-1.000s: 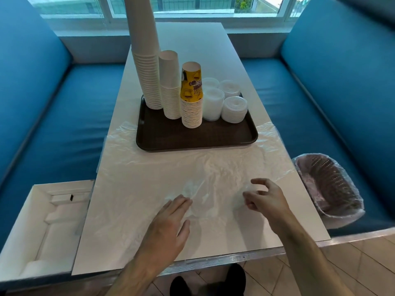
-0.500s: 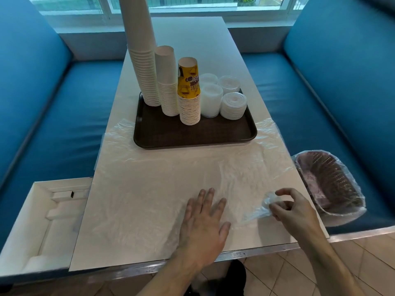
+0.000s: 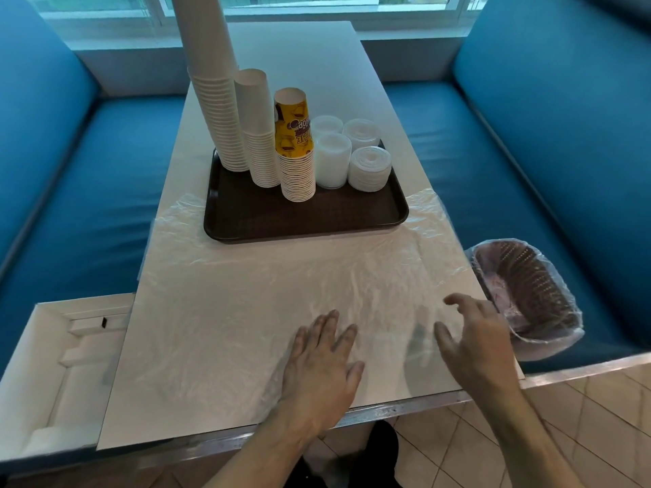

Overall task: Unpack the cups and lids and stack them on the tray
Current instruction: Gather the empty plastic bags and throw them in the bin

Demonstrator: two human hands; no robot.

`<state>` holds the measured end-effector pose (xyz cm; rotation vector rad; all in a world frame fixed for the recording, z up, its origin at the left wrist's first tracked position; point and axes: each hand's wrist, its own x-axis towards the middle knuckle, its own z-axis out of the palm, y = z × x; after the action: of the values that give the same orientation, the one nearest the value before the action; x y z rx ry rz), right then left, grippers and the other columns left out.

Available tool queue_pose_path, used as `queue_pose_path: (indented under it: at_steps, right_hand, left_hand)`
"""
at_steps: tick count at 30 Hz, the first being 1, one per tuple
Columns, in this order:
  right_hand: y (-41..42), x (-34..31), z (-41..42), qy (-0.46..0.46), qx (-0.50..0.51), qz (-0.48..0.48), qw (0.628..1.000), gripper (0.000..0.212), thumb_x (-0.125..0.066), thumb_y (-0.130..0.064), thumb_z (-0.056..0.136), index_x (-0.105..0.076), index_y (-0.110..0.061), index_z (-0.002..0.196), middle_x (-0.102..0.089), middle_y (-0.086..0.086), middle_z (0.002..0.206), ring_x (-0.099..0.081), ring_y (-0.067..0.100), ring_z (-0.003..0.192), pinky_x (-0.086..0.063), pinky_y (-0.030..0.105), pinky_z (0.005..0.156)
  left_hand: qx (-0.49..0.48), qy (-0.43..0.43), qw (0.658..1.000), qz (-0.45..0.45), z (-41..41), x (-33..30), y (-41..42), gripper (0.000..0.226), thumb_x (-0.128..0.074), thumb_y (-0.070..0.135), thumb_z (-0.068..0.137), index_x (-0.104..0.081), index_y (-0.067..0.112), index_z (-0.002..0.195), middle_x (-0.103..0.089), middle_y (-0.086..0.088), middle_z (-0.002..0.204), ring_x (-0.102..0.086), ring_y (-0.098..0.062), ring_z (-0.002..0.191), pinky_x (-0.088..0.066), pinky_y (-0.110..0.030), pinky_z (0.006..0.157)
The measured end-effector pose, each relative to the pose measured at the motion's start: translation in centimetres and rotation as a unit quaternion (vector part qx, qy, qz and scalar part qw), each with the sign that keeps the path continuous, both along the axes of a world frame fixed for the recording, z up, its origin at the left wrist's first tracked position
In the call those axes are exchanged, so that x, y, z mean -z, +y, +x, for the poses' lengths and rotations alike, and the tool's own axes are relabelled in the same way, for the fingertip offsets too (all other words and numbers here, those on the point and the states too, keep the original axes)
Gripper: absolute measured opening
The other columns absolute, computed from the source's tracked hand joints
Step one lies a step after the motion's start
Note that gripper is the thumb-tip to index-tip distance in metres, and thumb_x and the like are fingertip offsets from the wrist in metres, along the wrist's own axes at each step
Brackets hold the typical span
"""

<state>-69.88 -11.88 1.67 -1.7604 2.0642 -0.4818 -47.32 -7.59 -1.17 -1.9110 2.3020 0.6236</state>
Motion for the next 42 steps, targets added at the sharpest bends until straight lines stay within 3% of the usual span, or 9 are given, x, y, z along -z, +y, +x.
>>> queue_pose_path:
  at_steps: [6, 9, 14, 18, 22, 26, 31, 38, 42]
  right_hand:
    - [0.7, 2.0, 1.2, 0.091, -0.093, 0.08, 0.988, 0.052, -0.061, -0.049, 0.093, -0.05, -0.031, 0.141, -0.043, 0.002, 0.15, -0.04, 0.028, 0.131, -0.043, 0.039, 0.105]
    - [0.5, 2.1, -0.1, 0.087, -0.076, 0.092, 0.989, 0.057, -0.062, -0.052, 0.093, -0.048, -0.032, 0.143, -0.039, 0.001, 0.155, -0.036, 0.029, 0.136, -0.042, 0.044, 0.106]
    - [-0.1, 2.4, -1.3, 0.081, -0.078, 0.103, 0.988, 0.06, -0.067, -0.051, 0.09, -0.051, -0.028, 0.143, -0.041, 0.005, 0.155, -0.039, 0.034, 0.137, -0.038, 0.05, 0.11]
    - [-0.3, 3.0, -1.3, 0.075, -0.081, 0.091, 0.99, 0.057, -0.069, -0.048, 0.089, -0.055, -0.026, 0.139, -0.046, 0.008, 0.152, -0.043, 0.035, 0.134, -0.035, 0.049, 0.111]
    - [-0.1, 3.8, -1.2, 0.066, -0.07, 0.065, 0.993, 0.051, -0.07, -0.042, 0.089, -0.059, -0.025, 0.136, -0.05, 0.011, 0.147, -0.045, 0.038, 0.13, -0.038, 0.047, 0.105]
    - [0.2, 4.3, -0.8, 0.069, -0.072, 0.051, 0.994, 0.049, -0.071, -0.037, 0.09, -0.06, -0.024, 0.136, -0.051, 0.011, 0.145, -0.045, 0.038, 0.129, -0.037, 0.047, 0.104]
    - [0.8, 5.2, 0.7, 0.087, -0.089, 0.041, 0.991, 0.051, -0.059, -0.05, 0.091, -0.058, -0.026, 0.136, -0.053, 0.007, 0.144, -0.046, 0.035, 0.131, -0.037, 0.045, 0.104]
    - [1.8, 5.2, 3.2, 0.105, -0.088, 0.029, 0.99, 0.048, -0.064, -0.043, 0.092, -0.056, -0.027, 0.137, -0.051, 0.006, 0.145, -0.045, 0.034, 0.129, -0.038, 0.043, 0.103]
    - [2.2, 4.0, 4.4, 0.113, -0.087, 0.037, 0.989, 0.05, -0.066, -0.043, 0.091, -0.058, -0.026, 0.137, -0.051, 0.007, 0.145, -0.044, 0.036, 0.128, -0.041, 0.044, 0.101]
  left_hand:
    - [-0.008, 0.006, 1.0, -0.008, 0.8, -0.8, 0.6, 0.089, 0.012, 0.064, 0.075, 0.009, 0.035, 0.159, 0.026, 0.002, 0.165, 0.024, -0.015, 0.152, 0.02, -0.037, 0.118]
    - [-0.032, 0.013, 0.999, -0.007, 3.4, -1.0, 2.6, 0.075, -0.02, 0.066, 0.093, 0.01, 0.039, 0.157, 0.037, 0.003, 0.161, 0.035, -0.014, 0.147, 0.022, -0.038, 0.12]
    - [-0.012, 0.004, 1.0, 0.028, 8.4, 0.3, 6.3, 0.103, -0.046, 0.072, 0.083, 0.024, 0.045, 0.153, 0.047, 0.01, 0.154, 0.044, -0.013, 0.142, 0.021, -0.042, 0.117]
    - [0.045, -0.076, 0.996, -0.001, 11.0, 1.5, 7.2, 0.113, -0.082, 0.059, 0.066, -0.028, 0.024, 0.159, -0.021, -0.006, 0.167, -0.018, -0.025, 0.151, -0.017, -0.045, 0.112]
    - [0.085, -0.029, 0.996, -0.018, 12.2, 2.2, 7.2, 0.063, -0.032, 0.05, 0.103, -0.025, 0.022, 0.159, -0.026, 0.001, 0.165, -0.031, -0.018, 0.149, -0.018, -0.038, 0.115]
    - [-0.009, 0.119, 0.993, 0.009, 12.6, 0.8, 6.6, 0.064, 0.007, 0.055, 0.096, 0.005, 0.032, 0.156, 0.011, 0.02, 0.164, 0.003, 0.01, 0.149, 0.008, -0.013, 0.119]
    - [-0.281, 0.395, 0.874, 0.03, 12.3, -2.3, 6.7, 0.049, -0.034, 0.043, 0.103, -0.026, 0.045, 0.151, -0.019, 0.034, 0.155, -0.01, 0.033, 0.131, -0.006, 0.002, 0.109]
    - [-0.42, 0.664, 0.619, -0.004, 14.2, -7.2, 6.1, 0.04, -0.047, 0.028, 0.102, -0.055, 0.024, 0.141, -0.063, 0.015, 0.136, -0.056, 0.0, 0.127, -0.029, -0.032, 0.12]
    - [-0.401, 0.688, 0.604, -0.03, 13.6, -10.1, 5.6, 0.041, -0.045, 0.022, 0.101, -0.054, 0.018, 0.14, -0.066, 0.011, 0.134, -0.059, -0.002, 0.125, -0.035, -0.03, 0.113]
